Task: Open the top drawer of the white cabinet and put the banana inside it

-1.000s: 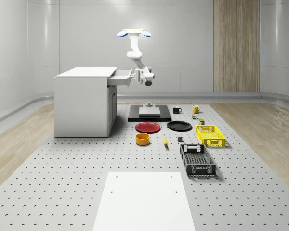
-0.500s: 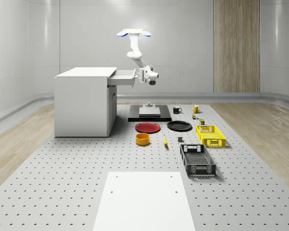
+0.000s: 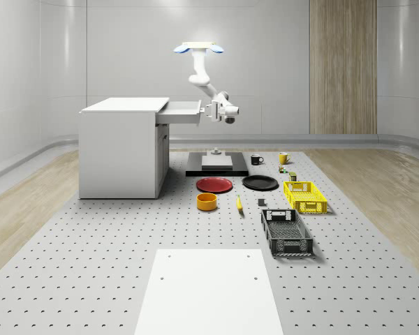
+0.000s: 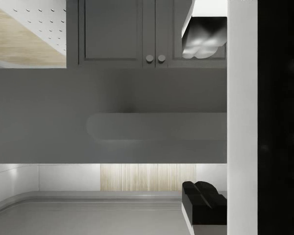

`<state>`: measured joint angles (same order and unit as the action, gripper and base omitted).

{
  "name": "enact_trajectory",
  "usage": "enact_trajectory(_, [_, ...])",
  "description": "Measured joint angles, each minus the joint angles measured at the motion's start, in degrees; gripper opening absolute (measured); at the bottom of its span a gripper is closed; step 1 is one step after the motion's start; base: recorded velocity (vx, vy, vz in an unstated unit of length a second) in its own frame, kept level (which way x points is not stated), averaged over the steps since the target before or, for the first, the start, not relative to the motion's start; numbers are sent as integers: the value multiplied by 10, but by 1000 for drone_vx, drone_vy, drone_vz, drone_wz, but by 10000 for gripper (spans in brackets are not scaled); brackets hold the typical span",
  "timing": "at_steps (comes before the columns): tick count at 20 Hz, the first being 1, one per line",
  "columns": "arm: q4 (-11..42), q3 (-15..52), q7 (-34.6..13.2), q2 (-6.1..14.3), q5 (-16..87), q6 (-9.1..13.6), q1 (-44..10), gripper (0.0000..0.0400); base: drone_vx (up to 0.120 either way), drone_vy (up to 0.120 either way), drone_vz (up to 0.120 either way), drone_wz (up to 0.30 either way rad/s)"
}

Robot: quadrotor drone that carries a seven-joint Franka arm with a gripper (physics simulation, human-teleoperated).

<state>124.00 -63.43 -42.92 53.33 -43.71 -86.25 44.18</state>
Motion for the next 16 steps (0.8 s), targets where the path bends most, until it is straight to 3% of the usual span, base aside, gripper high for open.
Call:
enact_trajectory(3, [-3, -4, -8, 13, 10, -6, 9, 390, 27, 120, 0, 0])
enact_trajectory(16, [-1, -5, -39, 63, 47, -35, 39, 400, 120, 120, 0, 0])
